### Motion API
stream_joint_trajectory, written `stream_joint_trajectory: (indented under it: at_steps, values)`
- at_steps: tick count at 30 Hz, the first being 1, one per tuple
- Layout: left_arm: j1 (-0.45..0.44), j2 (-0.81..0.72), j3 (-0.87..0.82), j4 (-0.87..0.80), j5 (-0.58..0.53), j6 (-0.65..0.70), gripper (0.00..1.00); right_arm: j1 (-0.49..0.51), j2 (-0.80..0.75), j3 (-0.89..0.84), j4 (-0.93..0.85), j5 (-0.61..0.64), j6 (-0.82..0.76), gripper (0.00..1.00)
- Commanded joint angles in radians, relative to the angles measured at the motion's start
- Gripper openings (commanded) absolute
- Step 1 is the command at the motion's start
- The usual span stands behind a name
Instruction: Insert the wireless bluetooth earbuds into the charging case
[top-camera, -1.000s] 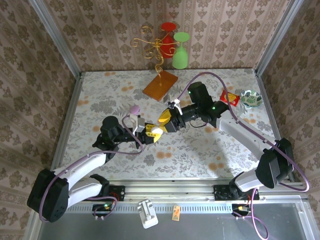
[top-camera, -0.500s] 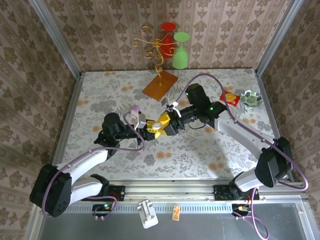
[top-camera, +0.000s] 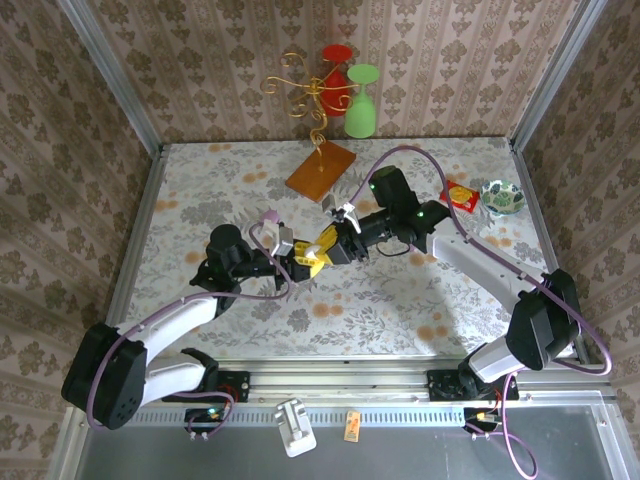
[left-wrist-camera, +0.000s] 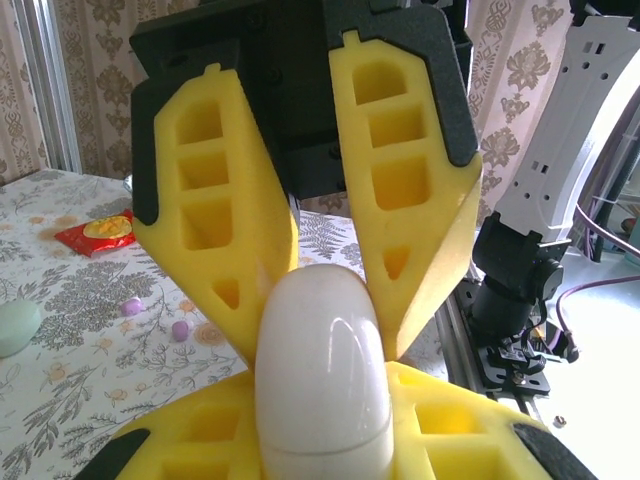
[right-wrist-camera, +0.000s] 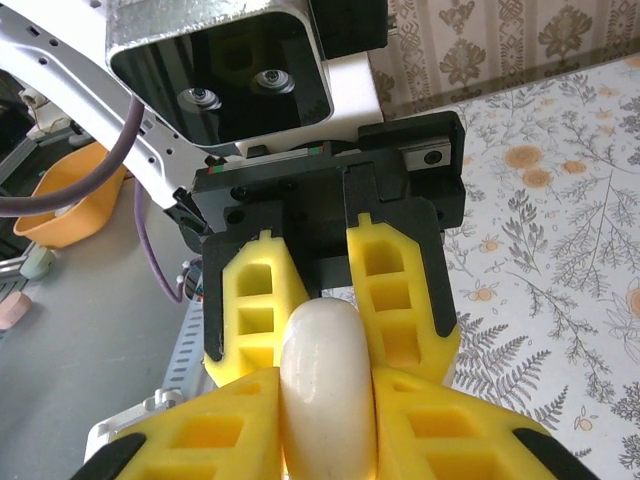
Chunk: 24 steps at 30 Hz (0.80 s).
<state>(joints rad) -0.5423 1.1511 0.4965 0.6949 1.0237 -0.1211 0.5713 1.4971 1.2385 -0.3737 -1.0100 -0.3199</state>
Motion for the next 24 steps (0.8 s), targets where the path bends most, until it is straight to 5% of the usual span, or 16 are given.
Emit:
stream_joint_trajectory:
  at_steps: [1, 13, 17, 24]
  values:
    - [0.008, 0.001, 0.031, 0.086, -0.032, -0.009, 0.21, 0.004, 0.002, 0.002, -0.048, 0.034, 0.005, 0.24]
    - [0.049, -0.023, -0.032, 0.140, -0.133, -0.028, 0.84, -0.079, 0.038, -0.047, 0.120, 0.086, 0.148, 0.23]
    - [0.079, -0.097, -0.120, 0.121, -0.369, 0.063, 0.99, -0.145, 0.138, -0.032, 0.240, 0.203, 0.315, 0.23]
    - [0.079, -0.186, -0.132, -0.126, -0.769, 0.208, 1.00, -0.216, 0.387, 0.025, 0.446, 0.484, 0.662, 0.23]
